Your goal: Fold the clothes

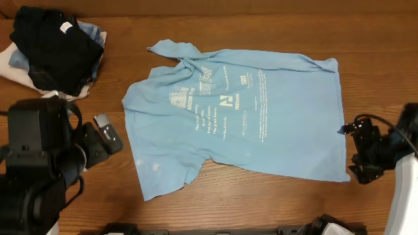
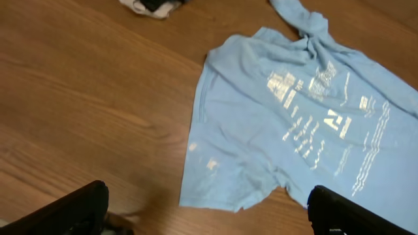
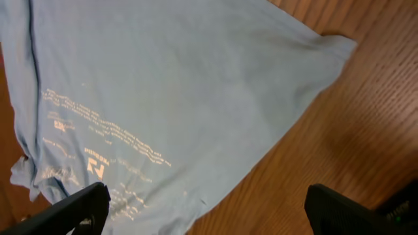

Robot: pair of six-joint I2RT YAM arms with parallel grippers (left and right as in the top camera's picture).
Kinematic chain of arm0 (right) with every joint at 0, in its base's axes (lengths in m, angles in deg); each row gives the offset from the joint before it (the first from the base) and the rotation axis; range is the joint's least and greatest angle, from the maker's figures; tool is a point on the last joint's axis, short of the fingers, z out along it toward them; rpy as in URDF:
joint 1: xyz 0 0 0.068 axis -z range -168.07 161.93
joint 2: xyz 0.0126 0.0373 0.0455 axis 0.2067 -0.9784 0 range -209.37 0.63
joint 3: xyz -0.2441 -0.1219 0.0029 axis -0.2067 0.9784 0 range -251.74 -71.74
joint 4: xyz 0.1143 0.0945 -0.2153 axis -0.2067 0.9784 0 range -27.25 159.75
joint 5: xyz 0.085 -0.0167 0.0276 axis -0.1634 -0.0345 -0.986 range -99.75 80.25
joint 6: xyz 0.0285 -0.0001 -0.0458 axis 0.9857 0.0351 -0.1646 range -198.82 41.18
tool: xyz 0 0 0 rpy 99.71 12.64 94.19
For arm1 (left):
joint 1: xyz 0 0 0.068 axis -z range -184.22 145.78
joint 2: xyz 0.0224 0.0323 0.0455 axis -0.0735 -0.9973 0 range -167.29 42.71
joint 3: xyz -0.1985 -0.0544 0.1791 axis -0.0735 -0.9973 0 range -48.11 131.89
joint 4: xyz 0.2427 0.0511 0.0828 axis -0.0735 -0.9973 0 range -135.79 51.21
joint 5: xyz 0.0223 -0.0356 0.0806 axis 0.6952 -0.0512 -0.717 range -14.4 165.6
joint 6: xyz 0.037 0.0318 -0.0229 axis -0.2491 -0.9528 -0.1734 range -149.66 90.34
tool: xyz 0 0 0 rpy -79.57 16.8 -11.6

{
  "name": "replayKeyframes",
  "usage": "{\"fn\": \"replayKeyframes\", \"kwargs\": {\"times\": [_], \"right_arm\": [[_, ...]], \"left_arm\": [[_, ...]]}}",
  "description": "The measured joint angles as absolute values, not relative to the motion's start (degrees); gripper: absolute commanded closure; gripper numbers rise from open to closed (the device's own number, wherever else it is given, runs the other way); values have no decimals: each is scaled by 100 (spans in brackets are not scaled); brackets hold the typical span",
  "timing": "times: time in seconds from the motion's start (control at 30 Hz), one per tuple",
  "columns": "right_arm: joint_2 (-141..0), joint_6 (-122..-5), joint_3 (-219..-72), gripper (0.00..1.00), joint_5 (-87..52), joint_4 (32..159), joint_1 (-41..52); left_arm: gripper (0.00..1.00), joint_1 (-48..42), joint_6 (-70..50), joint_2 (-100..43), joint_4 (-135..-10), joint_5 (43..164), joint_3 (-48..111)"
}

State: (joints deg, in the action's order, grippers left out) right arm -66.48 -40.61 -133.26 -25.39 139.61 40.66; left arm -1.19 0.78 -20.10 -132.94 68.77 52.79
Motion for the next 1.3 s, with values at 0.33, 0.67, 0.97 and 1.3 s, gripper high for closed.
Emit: {"fn": "replayKeyframes", "kwargs": {"times": [0.33, 0.67, 0.97, 1.3], "right_arm": [[-6159, -4264, -13334, 0, -2537, 14337, 4066], [-6159, -4408, -13337, 0, -2537, 14331, 4066], [-6159, -4544, -13337, 0, -2537, 14186, 4066], [-6159, -4565, -13337, 0, -2533, 14073, 4066]], "left_arm": [[0, -119, 504, -799, -13349, 7167, 3749], [0, -119, 650, -718, -12363, 7469, 1417], [0, -119, 1026, -1380, -12153, 7500, 576], [0, -119, 1361, -2565, -11480, 7716, 101]]}}
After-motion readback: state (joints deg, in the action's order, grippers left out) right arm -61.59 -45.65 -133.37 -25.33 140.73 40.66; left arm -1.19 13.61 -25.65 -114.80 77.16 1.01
